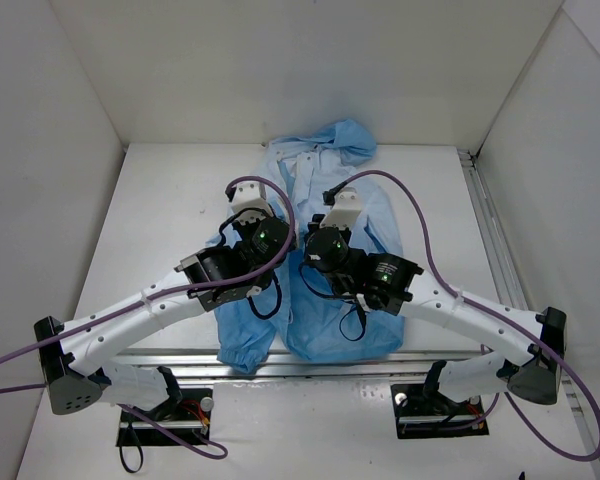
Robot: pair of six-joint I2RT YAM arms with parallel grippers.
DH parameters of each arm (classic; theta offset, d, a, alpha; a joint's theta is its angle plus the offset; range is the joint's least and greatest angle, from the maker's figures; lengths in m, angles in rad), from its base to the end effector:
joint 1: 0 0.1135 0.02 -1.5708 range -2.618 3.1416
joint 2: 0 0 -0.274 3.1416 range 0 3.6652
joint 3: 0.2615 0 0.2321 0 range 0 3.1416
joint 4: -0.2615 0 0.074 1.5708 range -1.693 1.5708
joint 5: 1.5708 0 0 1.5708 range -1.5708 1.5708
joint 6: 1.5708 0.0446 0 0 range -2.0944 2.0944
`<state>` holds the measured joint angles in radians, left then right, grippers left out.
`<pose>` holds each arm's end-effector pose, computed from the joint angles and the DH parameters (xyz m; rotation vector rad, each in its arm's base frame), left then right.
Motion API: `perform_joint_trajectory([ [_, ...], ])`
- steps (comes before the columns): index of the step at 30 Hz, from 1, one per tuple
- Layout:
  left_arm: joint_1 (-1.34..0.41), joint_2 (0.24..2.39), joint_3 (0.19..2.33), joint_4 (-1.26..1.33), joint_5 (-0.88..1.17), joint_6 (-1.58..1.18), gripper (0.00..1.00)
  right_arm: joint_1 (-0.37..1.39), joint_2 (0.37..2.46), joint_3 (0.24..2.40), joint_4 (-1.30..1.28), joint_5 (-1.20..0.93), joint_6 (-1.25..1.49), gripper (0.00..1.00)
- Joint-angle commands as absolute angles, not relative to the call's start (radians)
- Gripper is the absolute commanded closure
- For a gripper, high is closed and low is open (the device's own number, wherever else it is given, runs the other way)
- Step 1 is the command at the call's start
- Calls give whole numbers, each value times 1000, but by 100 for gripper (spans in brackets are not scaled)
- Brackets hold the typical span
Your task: Zip up the jacket
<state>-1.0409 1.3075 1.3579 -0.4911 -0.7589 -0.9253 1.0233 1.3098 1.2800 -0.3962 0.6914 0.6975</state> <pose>0.1608 -0.2138 0.4039 -0.3635 1.8921 -0.5726 0.1668 0.2190 0.3867 0.1252 1.9191 0.4751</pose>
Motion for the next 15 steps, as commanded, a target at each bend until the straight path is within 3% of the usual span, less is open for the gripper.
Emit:
perform_joint_trajectory([
  [1,-1049,1292,1414,-465,-793,-939,100,1035,1305,1339,-336,730,713,100],
  [15,-1058,1296,1410,-476,-790,-945,100,1034,1305,1351,-336,758,712,100],
])
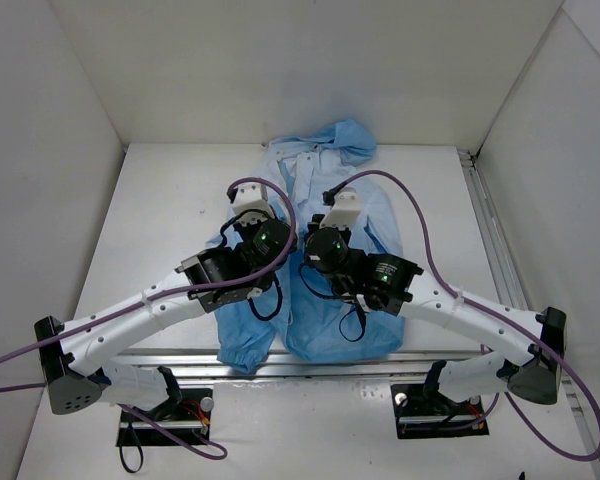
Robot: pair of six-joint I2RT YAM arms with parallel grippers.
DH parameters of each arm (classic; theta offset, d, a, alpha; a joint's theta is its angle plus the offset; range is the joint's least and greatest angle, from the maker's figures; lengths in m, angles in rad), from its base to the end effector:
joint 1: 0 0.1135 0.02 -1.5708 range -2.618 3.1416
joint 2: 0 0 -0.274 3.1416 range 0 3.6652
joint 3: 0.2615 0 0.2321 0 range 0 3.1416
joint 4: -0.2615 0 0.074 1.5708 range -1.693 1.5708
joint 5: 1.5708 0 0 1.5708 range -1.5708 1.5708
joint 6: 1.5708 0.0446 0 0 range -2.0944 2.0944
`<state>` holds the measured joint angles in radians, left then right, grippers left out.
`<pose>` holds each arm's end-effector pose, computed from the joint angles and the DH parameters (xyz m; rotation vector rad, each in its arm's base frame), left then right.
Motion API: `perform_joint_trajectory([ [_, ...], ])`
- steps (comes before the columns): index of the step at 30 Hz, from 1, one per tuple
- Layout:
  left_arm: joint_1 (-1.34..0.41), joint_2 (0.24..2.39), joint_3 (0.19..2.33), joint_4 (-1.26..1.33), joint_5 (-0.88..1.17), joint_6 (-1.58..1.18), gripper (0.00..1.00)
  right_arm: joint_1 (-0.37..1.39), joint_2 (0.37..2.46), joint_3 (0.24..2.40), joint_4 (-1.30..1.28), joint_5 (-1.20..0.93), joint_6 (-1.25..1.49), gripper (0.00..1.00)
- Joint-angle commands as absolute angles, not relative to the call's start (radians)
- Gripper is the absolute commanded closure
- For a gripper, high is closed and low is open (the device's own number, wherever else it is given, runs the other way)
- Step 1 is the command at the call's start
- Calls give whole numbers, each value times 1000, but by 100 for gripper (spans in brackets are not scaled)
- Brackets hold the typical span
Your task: Zip up the jacket
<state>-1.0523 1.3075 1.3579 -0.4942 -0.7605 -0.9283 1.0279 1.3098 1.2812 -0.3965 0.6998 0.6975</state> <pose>0.1583 -0.2155 0.4036 -0.3556 1.8962 -0.5782 0.1660 0.2194 0.3872 0.1265 1.9155 0.4720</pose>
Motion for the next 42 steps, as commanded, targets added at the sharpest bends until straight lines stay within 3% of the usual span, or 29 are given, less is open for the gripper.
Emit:
perform_joint_trajectory([
  [1,-1058,1296,1410,-477,-790,-946,100,1032,1308,1354,-336,759,712,100],
  [42,-1095,1318,1404,-525,-833,-951,100,1009,1322,1411,-480,696,868,100],
])
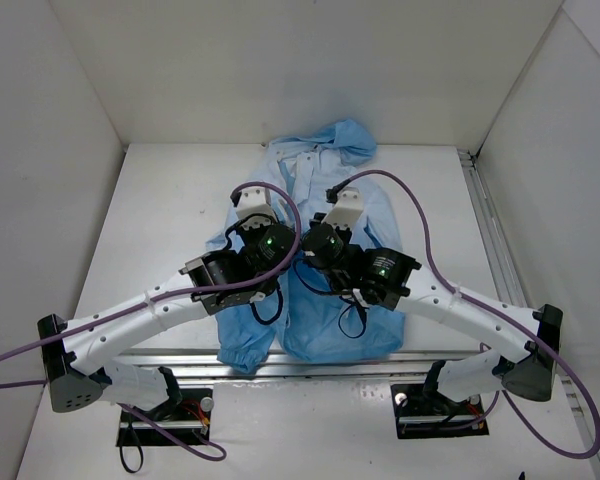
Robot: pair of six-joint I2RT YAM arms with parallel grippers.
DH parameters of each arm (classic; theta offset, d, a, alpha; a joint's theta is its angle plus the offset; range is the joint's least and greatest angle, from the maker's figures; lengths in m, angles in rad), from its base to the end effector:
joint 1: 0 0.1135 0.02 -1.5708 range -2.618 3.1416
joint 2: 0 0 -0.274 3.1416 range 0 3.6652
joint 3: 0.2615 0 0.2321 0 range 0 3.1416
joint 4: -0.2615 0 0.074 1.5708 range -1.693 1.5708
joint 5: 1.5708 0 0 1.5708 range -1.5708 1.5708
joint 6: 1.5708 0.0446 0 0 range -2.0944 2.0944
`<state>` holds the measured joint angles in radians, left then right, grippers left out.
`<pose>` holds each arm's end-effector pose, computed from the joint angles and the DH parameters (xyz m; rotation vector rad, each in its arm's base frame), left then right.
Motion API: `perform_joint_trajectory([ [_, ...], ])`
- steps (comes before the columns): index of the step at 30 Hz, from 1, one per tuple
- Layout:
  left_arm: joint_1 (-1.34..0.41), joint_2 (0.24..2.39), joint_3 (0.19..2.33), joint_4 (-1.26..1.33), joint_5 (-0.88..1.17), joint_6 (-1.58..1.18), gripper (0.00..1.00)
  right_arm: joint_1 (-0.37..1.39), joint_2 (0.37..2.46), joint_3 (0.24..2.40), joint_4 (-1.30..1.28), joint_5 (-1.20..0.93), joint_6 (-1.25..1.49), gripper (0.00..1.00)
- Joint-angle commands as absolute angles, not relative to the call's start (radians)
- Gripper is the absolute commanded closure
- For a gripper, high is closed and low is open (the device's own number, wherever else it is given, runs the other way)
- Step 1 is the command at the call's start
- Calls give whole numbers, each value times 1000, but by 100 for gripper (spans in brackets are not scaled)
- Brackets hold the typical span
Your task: Zip up the jacket
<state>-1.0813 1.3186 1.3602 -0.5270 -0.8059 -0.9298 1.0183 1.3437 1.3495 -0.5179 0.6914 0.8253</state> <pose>0.1534 -0.2196 0.3992 -0.3386 1.9052 -0.5266 0.1694 0.2205 0.3887 0.2207 1.9773 0.4836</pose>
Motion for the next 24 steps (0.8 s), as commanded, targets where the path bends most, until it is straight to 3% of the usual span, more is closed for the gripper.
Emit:
perform_joint_trajectory([
  [1,-1095,1316,1402,-525,-834,-950,100,1011,1319,1408,-480,695,871,100],
  [24,-1114,1350,1379,-519,-833,-957,100,965,1308,1431,-495,670,959,100],
])
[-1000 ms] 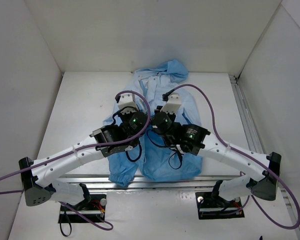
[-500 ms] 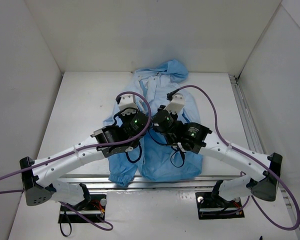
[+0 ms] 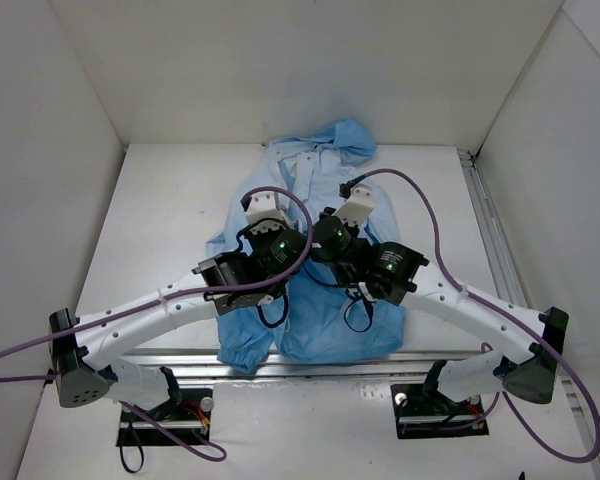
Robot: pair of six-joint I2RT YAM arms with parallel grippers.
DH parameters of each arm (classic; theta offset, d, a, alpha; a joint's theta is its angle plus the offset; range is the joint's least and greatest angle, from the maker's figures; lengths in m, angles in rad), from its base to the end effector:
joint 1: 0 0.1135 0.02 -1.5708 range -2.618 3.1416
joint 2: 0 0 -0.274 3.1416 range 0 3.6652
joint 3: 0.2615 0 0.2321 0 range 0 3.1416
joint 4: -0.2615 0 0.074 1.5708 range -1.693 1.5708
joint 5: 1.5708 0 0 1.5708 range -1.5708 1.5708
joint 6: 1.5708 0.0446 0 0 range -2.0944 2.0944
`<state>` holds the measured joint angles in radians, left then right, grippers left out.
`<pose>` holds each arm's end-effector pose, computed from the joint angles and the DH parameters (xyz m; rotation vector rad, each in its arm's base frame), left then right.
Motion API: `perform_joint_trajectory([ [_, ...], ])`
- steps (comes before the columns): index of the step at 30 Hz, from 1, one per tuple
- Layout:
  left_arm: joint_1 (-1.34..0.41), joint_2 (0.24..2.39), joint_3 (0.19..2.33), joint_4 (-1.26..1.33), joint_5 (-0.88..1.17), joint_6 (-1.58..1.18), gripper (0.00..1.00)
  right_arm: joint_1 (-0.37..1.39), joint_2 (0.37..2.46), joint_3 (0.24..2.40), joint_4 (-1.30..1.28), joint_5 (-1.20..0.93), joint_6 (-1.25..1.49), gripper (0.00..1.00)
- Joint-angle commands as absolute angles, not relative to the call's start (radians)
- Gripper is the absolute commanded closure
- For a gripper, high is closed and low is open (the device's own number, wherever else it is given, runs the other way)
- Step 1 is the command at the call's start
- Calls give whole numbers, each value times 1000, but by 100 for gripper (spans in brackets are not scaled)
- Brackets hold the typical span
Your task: Zip up the jacket
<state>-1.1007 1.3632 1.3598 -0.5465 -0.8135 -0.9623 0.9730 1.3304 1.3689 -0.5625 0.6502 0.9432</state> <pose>0.1544 -0.2324 0.3862 -0.3285 1.9431 -0.4967 0.1750 0.2091 0.3934 0.3567 1.9916 0.5527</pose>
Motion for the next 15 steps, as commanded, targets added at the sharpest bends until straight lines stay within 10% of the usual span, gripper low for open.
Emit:
perform_joint_trajectory([
  [1,-1114,1347,1379,-511,-831,-951,100,963,1310,1428,-497,669,960,100],
  [15,-1105,1180,1186,-330,-661,-819,100,881,1322,1433,-495,585,950,100],
])
